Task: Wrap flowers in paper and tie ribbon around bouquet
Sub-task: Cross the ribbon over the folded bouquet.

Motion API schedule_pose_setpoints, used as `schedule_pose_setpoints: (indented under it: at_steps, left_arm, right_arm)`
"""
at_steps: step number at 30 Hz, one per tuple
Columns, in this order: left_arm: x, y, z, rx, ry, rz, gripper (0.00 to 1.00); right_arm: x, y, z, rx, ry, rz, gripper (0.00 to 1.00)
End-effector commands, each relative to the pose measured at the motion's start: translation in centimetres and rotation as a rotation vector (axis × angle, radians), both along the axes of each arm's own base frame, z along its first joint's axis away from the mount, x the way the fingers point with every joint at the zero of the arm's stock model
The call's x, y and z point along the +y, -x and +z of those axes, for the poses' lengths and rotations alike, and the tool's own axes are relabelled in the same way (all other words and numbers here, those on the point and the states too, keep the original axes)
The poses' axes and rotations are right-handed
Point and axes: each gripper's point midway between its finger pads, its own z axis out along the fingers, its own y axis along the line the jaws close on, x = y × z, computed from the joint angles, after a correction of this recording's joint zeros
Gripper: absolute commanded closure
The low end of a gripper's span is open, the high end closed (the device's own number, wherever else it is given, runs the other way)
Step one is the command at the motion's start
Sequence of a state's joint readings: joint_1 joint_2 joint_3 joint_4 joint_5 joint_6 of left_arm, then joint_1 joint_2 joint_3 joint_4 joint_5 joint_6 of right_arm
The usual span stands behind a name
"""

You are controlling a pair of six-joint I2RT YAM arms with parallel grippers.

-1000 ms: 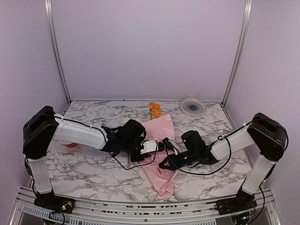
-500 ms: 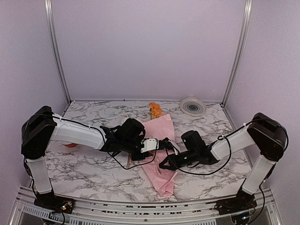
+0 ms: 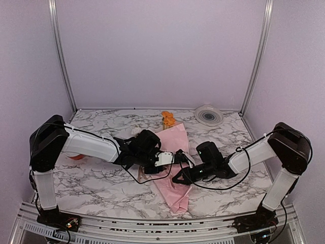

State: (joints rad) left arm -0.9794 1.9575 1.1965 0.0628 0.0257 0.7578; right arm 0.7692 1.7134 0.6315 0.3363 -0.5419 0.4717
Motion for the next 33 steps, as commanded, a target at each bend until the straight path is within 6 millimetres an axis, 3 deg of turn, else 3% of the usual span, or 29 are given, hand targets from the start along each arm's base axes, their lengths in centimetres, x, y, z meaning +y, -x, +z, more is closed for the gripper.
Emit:
schedule_pose_setpoints:
  at_steps: [1, 6, 20, 25, 33]
  left_arm:
    - [-0.2, -0.8, -0.3, -0.044, -0.031, 0.004, 0.59]
    - [-0.2, -1.3, -0.5, -0.083, -0.045, 0.004, 0.61]
    - [1.1, -1.3, -0.8, -0.090, -0.101, 0.036, 1.00]
    - [2.3, -0.6, -0.6, -0.052, -0.135, 0.082, 1.00]
    - [4.7, 2.6, -1.0, 0.095, -0.179, 0.093, 1.00]
  right_arm:
    - [0.2, 0.0, 0.1, 0.012, -0.011, 0.011, 0.86]
    - [0.2, 0.1, 0.1, 0.016, -0.015, 0.013, 0.86]
    - [0.2, 0.1, -0.1, 0.022, -0.017, 0.014, 0.86]
    - [0.2, 0.1, -0.3, 0.027, -0.013, 0.008, 0.86]
    - [0.3, 0.0, -0.5, 0.032, -0.007, 0.006, 0.86]
